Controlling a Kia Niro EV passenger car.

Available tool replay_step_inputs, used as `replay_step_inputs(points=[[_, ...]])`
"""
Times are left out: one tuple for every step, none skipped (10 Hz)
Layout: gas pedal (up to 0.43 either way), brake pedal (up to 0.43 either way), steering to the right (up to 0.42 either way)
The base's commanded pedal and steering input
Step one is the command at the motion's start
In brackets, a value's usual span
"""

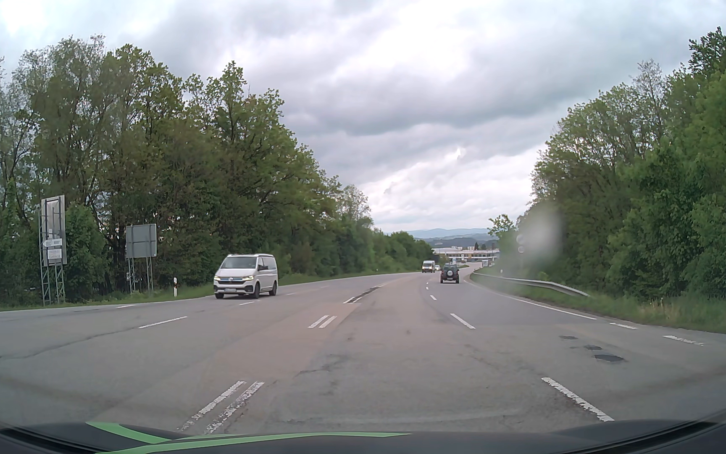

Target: Follow the waypoints while adhering to traffic rules and regulations

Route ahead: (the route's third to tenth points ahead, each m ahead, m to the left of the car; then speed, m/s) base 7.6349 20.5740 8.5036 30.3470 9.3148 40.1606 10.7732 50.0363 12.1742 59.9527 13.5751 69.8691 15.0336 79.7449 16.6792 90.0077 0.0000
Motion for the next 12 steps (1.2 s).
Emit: replay_step_inputs(points=[[0.000,0.262,0.004],[0.000,0.268,0.004],[0.000,0.262,0.004],[0.000,0.262,0.004],[0.000,0.262,0.004],[0.000,0.262,0.004],[0.000,0.262,0.004],[0.000,0.262,0.004],[0.000,0.262,0.004],[0.000,0.262,0.004],[0.000,0.262,0.004],[0.000,0.262,0.004]])
